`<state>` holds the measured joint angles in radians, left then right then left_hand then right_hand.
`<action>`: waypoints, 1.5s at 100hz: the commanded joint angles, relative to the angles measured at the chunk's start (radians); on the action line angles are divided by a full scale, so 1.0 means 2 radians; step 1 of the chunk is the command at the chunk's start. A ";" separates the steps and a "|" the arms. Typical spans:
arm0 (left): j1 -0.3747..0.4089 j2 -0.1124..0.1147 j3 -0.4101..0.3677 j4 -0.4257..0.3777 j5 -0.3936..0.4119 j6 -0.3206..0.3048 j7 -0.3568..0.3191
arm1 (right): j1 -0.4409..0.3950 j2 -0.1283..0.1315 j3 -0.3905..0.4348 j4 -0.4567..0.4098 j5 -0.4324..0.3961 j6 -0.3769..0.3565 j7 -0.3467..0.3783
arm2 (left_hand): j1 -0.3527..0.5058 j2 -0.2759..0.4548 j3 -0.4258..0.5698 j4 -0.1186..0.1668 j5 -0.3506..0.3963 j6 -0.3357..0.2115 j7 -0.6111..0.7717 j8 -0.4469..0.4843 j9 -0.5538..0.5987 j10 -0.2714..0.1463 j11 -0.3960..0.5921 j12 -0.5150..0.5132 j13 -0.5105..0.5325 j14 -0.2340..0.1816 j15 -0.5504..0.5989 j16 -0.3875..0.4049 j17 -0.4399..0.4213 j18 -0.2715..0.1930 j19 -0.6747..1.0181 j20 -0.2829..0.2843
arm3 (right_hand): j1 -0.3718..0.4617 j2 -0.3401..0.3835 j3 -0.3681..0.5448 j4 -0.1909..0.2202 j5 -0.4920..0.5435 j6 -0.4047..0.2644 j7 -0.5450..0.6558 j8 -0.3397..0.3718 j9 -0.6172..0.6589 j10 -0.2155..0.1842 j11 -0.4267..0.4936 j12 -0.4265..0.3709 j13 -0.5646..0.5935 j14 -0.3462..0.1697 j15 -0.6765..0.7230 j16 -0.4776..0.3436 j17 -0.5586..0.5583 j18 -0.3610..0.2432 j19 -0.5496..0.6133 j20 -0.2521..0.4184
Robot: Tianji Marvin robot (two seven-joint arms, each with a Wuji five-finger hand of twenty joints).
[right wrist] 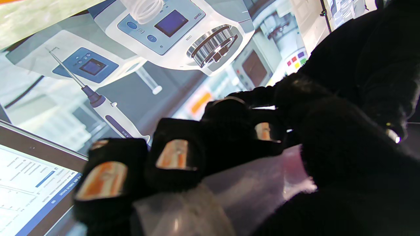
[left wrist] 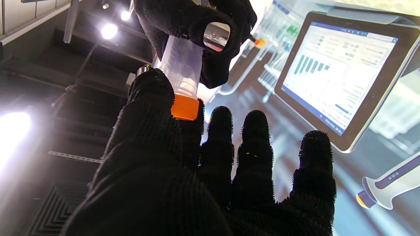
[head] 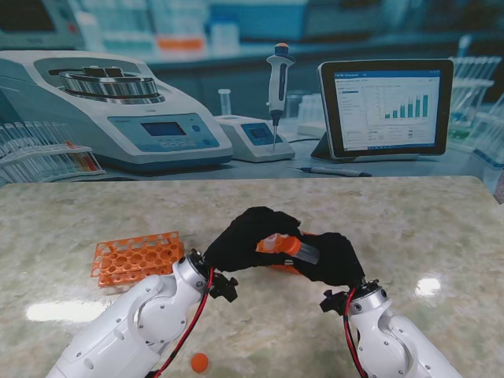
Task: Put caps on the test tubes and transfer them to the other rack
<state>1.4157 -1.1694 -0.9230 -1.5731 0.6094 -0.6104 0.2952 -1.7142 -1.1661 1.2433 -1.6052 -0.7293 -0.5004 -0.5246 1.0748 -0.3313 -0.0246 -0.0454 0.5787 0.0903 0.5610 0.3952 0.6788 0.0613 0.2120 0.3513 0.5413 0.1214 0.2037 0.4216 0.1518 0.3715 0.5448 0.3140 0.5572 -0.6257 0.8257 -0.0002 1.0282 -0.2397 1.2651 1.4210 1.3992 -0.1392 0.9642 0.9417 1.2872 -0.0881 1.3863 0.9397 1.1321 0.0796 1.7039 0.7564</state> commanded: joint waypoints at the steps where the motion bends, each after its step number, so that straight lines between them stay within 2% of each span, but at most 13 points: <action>1: 0.002 -0.001 -0.001 0.004 0.004 0.003 0.001 | -0.002 -0.004 -0.004 -0.006 0.000 -0.002 -0.001 | 0.091 0.043 0.063 0.034 0.073 -0.080 0.080 0.022 0.006 -0.019 0.005 0.008 0.011 -0.018 0.007 0.007 -0.003 -0.003 0.017 0.008 | 0.015 0.019 0.002 -0.009 0.004 -0.035 0.037 0.018 0.016 -0.002 -0.001 0.009 0.017 -0.037 0.023 0.006 0.009 -0.007 0.015 -0.005; 52: 0.008 -0.001 -0.007 0.000 0.010 0.004 0.007 | 0.001 -0.005 -0.006 -0.005 0.003 0.001 0.001 | 0.090 0.041 0.061 0.036 0.073 -0.083 0.083 0.021 0.008 -0.020 0.006 0.009 0.014 -0.018 0.008 0.009 -0.001 -0.003 0.021 0.009 | 0.015 0.019 0.001 -0.008 0.004 -0.036 0.037 0.018 0.015 -0.002 -0.001 0.009 0.017 -0.037 0.022 0.006 0.009 -0.007 0.014 -0.006; 119: -0.004 0.001 0.011 0.011 -0.004 0.003 -0.015 | 0.001 -0.007 -0.006 -0.003 0.003 -0.002 -0.010 | 0.087 0.032 0.061 0.035 0.072 -0.087 0.083 0.019 0.007 -0.020 0.004 0.008 0.012 -0.019 0.006 0.008 -0.004 -0.003 0.019 0.007 | 0.015 0.018 0.001 -0.009 0.004 -0.036 0.037 0.018 0.015 -0.003 -0.001 0.009 0.017 -0.037 0.021 0.006 0.009 -0.007 0.014 -0.006; 137: 0.001 0.004 0.004 0.003 0.001 0.000 -0.019 | 0.001 -0.007 -0.007 -0.002 0.004 -0.001 -0.008 | 0.083 0.016 0.058 0.033 0.059 -0.088 0.068 0.012 0.001 -0.021 0.001 0.007 0.008 -0.020 0.004 0.007 -0.006 -0.005 0.017 0.006 | 0.015 0.018 0.002 -0.009 0.004 -0.036 0.037 0.017 0.015 -0.003 -0.001 0.009 0.017 -0.037 0.021 0.006 0.009 -0.007 0.014 -0.006; 150: 0.004 0.007 -0.002 -0.003 0.000 -0.003 -0.031 | 0.002 -0.007 -0.007 -0.002 0.005 0.000 -0.007 | 0.064 -0.003 0.065 0.029 0.050 -0.083 0.021 0.010 -0.007 -0.021 -0.004 0.001 0.002 -0.019 -0.002 0.001 -0.009 -0.004 0.008 0.004 | 0.015 0.018 0.001 -0.009 0.004 -0.036 0.037 0.017 0.015 -0.003 -0.001 0.009 0.017 -0.037 0.021 0.006 0.009 -0.007 0.013 -0.006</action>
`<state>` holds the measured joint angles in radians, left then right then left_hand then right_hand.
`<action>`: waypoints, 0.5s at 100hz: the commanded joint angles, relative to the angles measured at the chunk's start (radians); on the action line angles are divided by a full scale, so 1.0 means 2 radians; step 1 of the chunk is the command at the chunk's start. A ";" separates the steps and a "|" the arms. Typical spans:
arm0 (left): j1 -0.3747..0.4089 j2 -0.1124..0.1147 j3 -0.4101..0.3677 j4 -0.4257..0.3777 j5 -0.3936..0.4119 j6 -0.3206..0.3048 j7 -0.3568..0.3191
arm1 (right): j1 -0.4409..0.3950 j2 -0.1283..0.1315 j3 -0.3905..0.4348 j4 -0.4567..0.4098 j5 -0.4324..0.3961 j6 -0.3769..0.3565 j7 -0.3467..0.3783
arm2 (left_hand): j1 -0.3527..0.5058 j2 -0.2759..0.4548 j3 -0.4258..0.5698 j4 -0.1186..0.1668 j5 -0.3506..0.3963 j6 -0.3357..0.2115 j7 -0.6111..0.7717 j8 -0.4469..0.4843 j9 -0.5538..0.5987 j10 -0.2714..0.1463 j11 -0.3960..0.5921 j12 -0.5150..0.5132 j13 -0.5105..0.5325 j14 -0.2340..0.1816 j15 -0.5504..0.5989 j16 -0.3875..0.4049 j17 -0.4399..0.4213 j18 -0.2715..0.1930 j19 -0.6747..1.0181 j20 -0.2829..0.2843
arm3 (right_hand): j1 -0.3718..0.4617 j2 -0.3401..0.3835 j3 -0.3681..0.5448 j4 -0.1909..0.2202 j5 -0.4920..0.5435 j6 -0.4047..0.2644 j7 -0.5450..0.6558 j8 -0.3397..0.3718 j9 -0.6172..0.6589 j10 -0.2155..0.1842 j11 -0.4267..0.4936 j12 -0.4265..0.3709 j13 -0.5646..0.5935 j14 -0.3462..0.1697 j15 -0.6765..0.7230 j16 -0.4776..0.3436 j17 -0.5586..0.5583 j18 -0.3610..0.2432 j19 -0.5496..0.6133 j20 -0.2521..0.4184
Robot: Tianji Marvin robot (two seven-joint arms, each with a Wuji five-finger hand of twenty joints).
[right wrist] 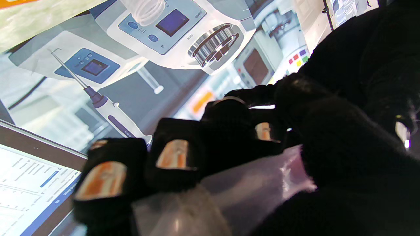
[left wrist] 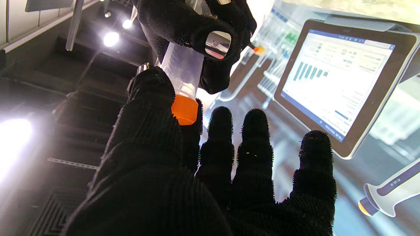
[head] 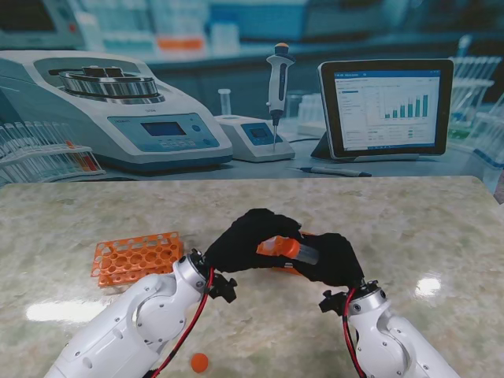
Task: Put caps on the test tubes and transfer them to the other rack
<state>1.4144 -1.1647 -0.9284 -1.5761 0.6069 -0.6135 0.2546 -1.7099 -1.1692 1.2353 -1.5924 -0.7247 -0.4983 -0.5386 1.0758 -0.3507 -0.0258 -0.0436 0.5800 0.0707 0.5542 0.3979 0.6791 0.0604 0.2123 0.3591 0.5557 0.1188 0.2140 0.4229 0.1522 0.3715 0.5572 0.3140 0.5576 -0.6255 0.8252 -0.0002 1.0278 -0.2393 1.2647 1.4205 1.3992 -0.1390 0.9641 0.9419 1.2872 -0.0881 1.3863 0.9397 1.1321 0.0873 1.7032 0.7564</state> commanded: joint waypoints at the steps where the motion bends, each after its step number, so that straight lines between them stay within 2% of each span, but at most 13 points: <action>1: 0.005 0.005 0.000 -0.002 0.001 -0.002 -0.011 | 0.000 -0.005 -0.003 -0.008 0.003 -0.001 0.001 | 0.061 0.005 0.065 0.028 0.049 -0.074 0.020 0.007 -0.008 -0.020 -0.005 -0.003 -0.005 -0.018 -0.007 0.000 -0.010 -0.004 0.001 0.004 | 0.014 0.018 0.001 -0.009 0.004 -0.036 0.038 0.018 0.015 -0.003 -0.001 0.009 0.017 -0.037 0.021 0.006 0.009 -0.011 0.014 -0.006; 14: 0.005 0.008 -0.003 -0.004 0.002 -0.005 -0.023 | 0.000 -0.005 -0.003 -0.008 0.003 0.001 0.003 | 0.027 -0.007 0.073 0.021 0.042 -0.066 -0.026 -0.010 -0.017 -0.021 -0.011 -0.007 -0.014 -0.018 -0.013 -0.003 -0.015 -0.004 -0.005 0.002 | 0.014 0.018 0.001 -0.009 0.004 -0.036 0.038 0.018 0.015 -0.003 -0.001 0.009 0.017 -0.037 0.021 0.006 0.009 -0.011 0.013 -0.006; 17: 0.005 0.009 -0.004 -0.004 0.003 -0.005 -0.024 | 0.000 -0.005 -0.003 -0.008 0.003 0.001 0.003 | 0.003 -0.014 0.108 0.010 0.043 -0.065 -0.048 -0.001 -0.020 -0.021 -0.012 -0.009 -0.015 -0.019 -0.014 -0.006 -0.015 -0.004 -0.009 0.002 | 0.015 0.018 0.001 -0.009 0.004 -0.036 0.038 0.018 0.015 -0.003 -0.001 0.009 0.017 -0.037 0.021 0.006 0.009 -0.011 0.013 -0.006; 25: 0.005 0.009 -0.005 -0.004 0.002 -0.005 -0.027 | 0.000 -0.005 -0.003 -0.008 0.003 0.001 0.003 | -0.024 -0.012 0.112 0.006 0.038 -0.058 -0.066 -0.012 -0.025 -0.020 -0.015 -0.011 -0.020 -0.017 -0.016 -0.006 -0.018 -0.004 -0.012 0.002 | 0.015 0.018 0.001 -0.009 0.004 -0.036 0.038 0.017 0.015 -0.003 -0.001 0.009 0.017 -0.037 0.021 0.006 0.009 -0.011 0.013 -0.006; 26: 0.005 0.009 -0.005 -0.004 0.002 -0.005 -0.027 | 0.000 -0.005 -0.003 -0.008 0.003 0.001 0.003 | -0.034 -0.015 0.125 0.009 0.040 -0.059 -0.073 -0.019 -0.027 -0.019 -0.017 -0.012 -0.020 -0.017 -0.016 -0.007 -0.018 -0.004 -0.013 0.002 | 0.015 0.018 0.002 -0.009 0.004 -0.036 0.038 0.017 0.015 -0.003 -0.001 0.009 0.017 -0.037 0.021 0.006 0.009 -0.011 0.013 -0.006; 28: 0.005 0.009 -0.005 -0.004 0.001 -0.005 -0.027 | 0.001 -0.005 -0.003 -0.008 0.004 0.001 0.003 | -0.059 -0.024 0.170 -0.001 0.038 -0.057 -0.072 -0.024 -0.027 -0.019 -0.017 -0.013 -0.021 -0.017 -0.016 -0.007 -0.018 -0.004 -0.014 0.004 | 0.014 0.018 0.001 -0.009 0.004 -0.036 0.038 0.017 0.015 -0.003 -0.001 0.009 0.017 -0.037 0.021 0.006 0.008 -0.011 0.013 -0.006; 50: 0.007 0.012 -0.010 -0.008 -0.002 -0.005 -0.038 | 0.001 -0.005 -0.003 -0.008 0.004 0.001 0.004 | -0.095 -0.033 0.187 -0.003 0.029 -0.056 -0.101 -0.043 -0.038 -0.017 -0.024 -0.017 -0.031 -0.015 -0.023 -0.010 -0.024 -0.003 -0.025 0.001 | 0.015 0.018 0.001 -0.009 0.004 -0.037 0.038 0.017 0.015 -0.003 -0.001 0.009 0.017 -0.037 0.021 0.005 0.008 -0.010 0.013 -0.006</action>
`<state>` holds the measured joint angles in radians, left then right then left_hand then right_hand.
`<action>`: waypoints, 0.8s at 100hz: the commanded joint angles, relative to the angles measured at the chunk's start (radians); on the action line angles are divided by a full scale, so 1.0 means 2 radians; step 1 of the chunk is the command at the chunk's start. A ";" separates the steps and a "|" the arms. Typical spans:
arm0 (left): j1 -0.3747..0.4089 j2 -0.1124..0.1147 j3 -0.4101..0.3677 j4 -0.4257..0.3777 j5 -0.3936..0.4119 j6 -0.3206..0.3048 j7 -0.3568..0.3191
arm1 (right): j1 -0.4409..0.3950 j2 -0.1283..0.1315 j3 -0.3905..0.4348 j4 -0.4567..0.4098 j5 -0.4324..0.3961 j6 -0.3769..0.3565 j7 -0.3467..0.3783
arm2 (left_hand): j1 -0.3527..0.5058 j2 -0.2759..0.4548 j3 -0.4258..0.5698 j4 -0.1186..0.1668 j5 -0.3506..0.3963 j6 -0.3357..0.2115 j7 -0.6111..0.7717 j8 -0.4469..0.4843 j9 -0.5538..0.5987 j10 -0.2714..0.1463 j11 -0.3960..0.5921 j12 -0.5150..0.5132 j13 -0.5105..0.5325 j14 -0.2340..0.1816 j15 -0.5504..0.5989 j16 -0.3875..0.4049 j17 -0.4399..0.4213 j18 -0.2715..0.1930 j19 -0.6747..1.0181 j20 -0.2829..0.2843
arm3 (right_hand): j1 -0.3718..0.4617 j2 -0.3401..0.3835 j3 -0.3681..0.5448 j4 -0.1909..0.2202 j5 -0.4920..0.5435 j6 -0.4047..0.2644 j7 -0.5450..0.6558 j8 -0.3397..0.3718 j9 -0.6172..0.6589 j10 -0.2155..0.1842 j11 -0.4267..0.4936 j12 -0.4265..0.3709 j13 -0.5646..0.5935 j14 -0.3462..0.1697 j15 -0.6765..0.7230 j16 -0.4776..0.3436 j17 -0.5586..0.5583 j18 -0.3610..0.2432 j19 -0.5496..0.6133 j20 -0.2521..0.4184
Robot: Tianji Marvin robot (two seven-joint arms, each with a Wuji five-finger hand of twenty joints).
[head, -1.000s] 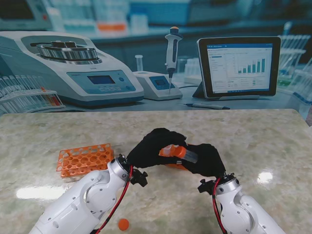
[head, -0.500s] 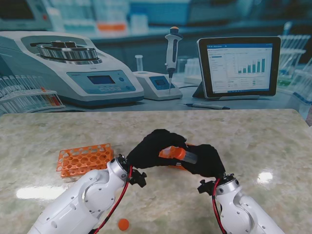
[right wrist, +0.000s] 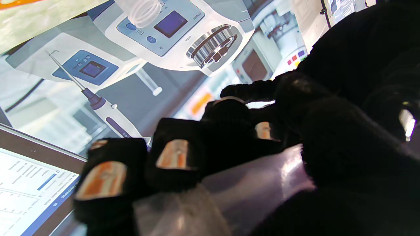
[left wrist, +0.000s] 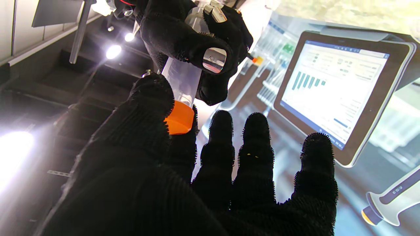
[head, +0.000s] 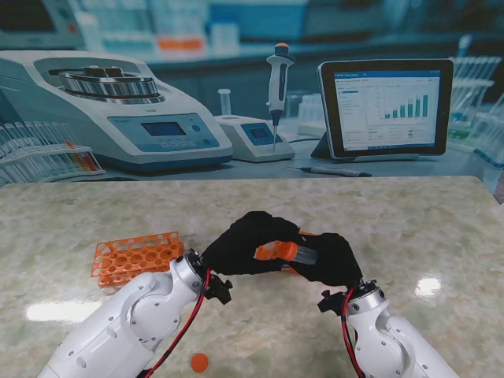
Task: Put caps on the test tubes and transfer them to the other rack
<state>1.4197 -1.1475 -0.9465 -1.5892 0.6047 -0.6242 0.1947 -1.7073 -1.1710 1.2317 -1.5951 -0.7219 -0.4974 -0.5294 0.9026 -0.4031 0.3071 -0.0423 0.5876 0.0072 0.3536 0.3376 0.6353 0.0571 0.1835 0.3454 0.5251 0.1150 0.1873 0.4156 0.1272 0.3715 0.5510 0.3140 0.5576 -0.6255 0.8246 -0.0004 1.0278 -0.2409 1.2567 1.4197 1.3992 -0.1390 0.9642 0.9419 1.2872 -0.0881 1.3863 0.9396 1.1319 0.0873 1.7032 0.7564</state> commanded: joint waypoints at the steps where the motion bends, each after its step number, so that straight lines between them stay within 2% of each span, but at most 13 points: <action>1: 0.004 0.004 -0.001 -0.002 -0.001 0.000 -0.008 | 0.000 -0.004 -0.001 -0.006 0.003 0.001 0.000 | -0.011 -0.007 0.020 -0.004 0.025 -0.024 -0.001 -0.013 -0.017 -0.016 -0.010 -0.010 -0.016 -0.013 -0.009 -0.007 -0.012 -0.003 -0.022 0.001 | 0.015 0.018 0.001 -0.009 0.004 -0.036 0.042 0.018 0.015 -0.003 -0.001 0.009 0.017 -0.037 0.021 0.005 0.008 -0.010 0.013 -0.006; 23: 0.007 0.008 -0.008 -0.007 -0.008 -0.005 -0.026 | 0.000 -0.003 0.000 -0.006 0.003 0.002 0.001 | -0.048 -0.011 0.023 -0.007 0.009 -0.019 -0.015 -0.020 -0.034 -0.014 -0.018 -0.014 -0.032 -0.009 -0.016 -0.010 -0.024 -0.004 -0.037 -0.002 | 0.015 0.018 0.001 -0.009 0.004 -0.037 0.041 0.018 0.015 -0.003 -0.001 0.009 0.017 -0.036 0.021 0.005 0.008 -0.010 0.012 -0.006; 28: 0.007 0.009 -0.009 -0.008 -0.010 -0.007 -0.031 | 0.000 -0.003 -0.001 -0.006 0.003 0.002 0.001 | -0.064 -0.015 0.040 -0.009 0.004 -0.020 -0.027 -0.028 -0.039 -0.013 -0.021 -0.017 -0.036 -0.007 -0.019 -0.012 -0.024 -0.003 -0.048 -0.001 | 0.015 0.018 0.001 -0.009 0.004 -0.037 0.041 0.018 0.015 -0.003 -0.001 0.009 0.017 -0.036 0.021 0.005 0.008 -0.010 0.012 -0.006; 57: 0.008 0.012 -0.015 -0.012 -0.009 -0.013 -0.041 | 0.001 -0.004 -0.001 -0.005 0.005 0.004 0.002 | -0.076 -0.027 0.051 -0.013 -0.018 -0.014 -0.052 -0.047 -0.063 -0.012 -0.031 -0.023 -0.052 -0.008 -0.026 -0.016 -0.031 -0.005 -0.062 0.000 | 0.015 0.018 0.001 -0.009 0.004 -0.037 0.041 0.018 0.015 -0.003 -0.001 0.009 0.017 -0.036 0.020 0.005 0.008 -0.010 0.012 -0.006; 80: 0.008 0.012 -0.019 -0.014 -0.006 -0.011 -0.040 | 0.001 -0.003 0.000 -0.005 0.005 0.003 0.003 | -0.084 -0.029 0.066 -0.016 -0.031 0.001 -0.073 -0.071 -0.077 -0.009 -0.035 -0.029 -0.062 -0.006 -0.028 -0.019 -0.033 -0.005 -0.071 0.004 | 0.015 0.017 0.001 -0.009 0.004 -0.037 0.041 0.018 0.014 -0.003 -0.001 0.009 0.017 -0.036 0.020 0.005 0.008 -0.010 0.011 -0.007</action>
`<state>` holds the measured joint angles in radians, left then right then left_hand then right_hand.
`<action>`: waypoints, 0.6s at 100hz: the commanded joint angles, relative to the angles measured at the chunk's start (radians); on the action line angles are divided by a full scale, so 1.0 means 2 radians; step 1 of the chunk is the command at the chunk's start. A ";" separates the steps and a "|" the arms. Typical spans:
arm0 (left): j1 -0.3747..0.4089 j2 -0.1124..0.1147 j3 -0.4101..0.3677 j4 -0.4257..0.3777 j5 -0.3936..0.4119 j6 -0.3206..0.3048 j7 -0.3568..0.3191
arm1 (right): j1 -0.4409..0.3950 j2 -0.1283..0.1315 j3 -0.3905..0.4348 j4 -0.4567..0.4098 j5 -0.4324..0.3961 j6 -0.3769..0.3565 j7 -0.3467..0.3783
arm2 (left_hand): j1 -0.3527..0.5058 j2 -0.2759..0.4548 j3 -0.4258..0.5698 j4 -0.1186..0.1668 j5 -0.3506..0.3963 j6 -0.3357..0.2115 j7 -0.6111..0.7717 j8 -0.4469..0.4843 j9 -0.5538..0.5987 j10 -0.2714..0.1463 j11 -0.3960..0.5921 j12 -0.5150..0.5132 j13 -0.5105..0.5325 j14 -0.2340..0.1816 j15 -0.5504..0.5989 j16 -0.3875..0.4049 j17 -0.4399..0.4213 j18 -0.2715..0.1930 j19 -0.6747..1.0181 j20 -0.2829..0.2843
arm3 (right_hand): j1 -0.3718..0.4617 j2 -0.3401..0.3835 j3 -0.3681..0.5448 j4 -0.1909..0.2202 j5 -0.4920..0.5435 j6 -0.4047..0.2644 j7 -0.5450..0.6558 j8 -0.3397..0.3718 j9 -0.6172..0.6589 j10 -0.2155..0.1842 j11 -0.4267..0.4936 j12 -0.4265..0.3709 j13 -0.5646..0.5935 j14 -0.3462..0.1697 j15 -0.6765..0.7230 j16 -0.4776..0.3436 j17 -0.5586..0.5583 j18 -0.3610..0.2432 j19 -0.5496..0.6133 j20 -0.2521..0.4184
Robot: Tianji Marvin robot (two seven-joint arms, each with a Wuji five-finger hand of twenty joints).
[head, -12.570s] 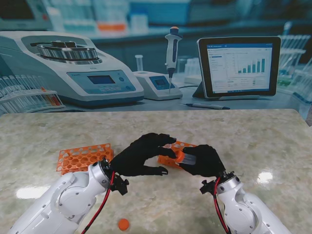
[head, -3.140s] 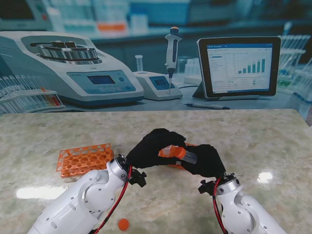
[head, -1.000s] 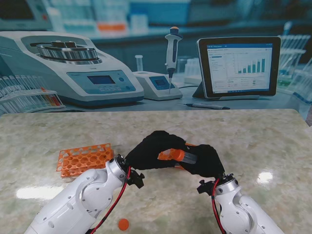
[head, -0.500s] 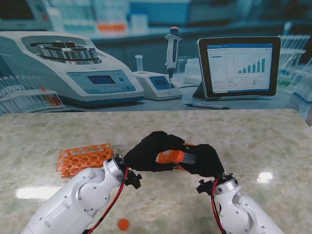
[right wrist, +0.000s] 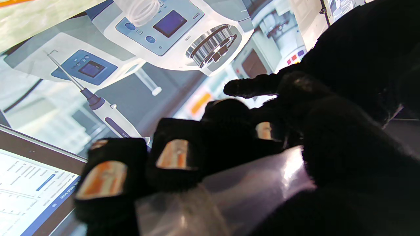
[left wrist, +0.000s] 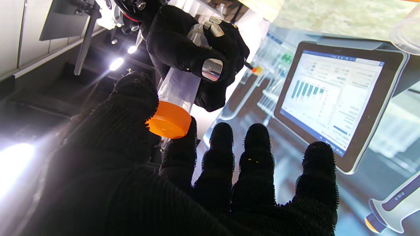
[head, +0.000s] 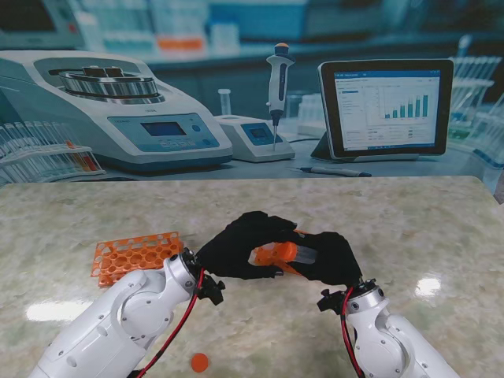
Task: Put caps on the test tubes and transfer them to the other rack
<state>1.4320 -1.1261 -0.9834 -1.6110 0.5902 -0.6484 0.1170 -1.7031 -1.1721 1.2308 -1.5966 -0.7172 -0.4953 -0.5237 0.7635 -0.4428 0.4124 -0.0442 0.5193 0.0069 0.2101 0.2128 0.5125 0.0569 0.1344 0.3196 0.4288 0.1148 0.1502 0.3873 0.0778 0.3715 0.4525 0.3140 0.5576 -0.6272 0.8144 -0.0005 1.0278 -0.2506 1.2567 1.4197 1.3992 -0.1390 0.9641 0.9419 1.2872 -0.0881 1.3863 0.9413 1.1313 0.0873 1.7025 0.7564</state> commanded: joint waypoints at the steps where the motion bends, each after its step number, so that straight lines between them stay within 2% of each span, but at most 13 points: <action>1: 0.002 0.001 -0.001 -0.004 0.001 0.001 -0.001 | -0.001 -0.003 0.000 -0.004 0.003 0.002 0.001 | -0.014 -0.009 0.014 -0.015 0.004 0.002 -0.003 -0.010 -0.016 -0.009 -0.010 -0.016 -0.013 -0.006 -0.009 -0.004 -0.008 -0.006 -0.022 0.004 | 0.015 0.018 0.006 -0.009 0.004 -0.032 0.041 0.018 0.014 -0.003 -0.001 0.009 0.017 -0.036 0.020 0.004 0.008 -0.010 0.012 -0.007; 60: -0.002 0.001 0.000 -0.016 -0.006 -0.004 -0.007 | -0.001 -0.002 0.001 -0.004 0.006 0.003 0.008 | -0.027 0.008 0.000 -0.017 -0.001 0.014 -0.016 -0.024 -0.024 -0.007 -0.013 -0.018 -0.021 -0.006 -0.012 -0.005 -0.013 -0.007 -0.032 0.009 | 0.015 0.017 0.006 -0.009 0.004 -0.032 0.041 0.018 0.014 -0.002 -0.001 0.009 0.017 -0.035 0.019 0.004 0.008 -0.009 0.011 -0.007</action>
<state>1.4301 -1.1248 -0.9855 -1.6329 0.5819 -0.6526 0.1095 -1.7004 -1.1722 1.2330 -1.5998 -0.7073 -0.4946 -0.5115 0.7272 -0.4421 0.4143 -0.0455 0.5331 0.0254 0.2101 0.1751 0.4996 0.0569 0.1259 0.3192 0.4171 0.1148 0.1477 0.3864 0.0707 0.3715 0.4321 0.3140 0.5576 -0.6258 0.8144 -0.0005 1.0278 -0.2506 1.2578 1.4218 1.3992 -0.1390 0.9641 0.9420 1.2872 -0.0881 1.3863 0.9413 1.1313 0.0873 1.6939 0.7563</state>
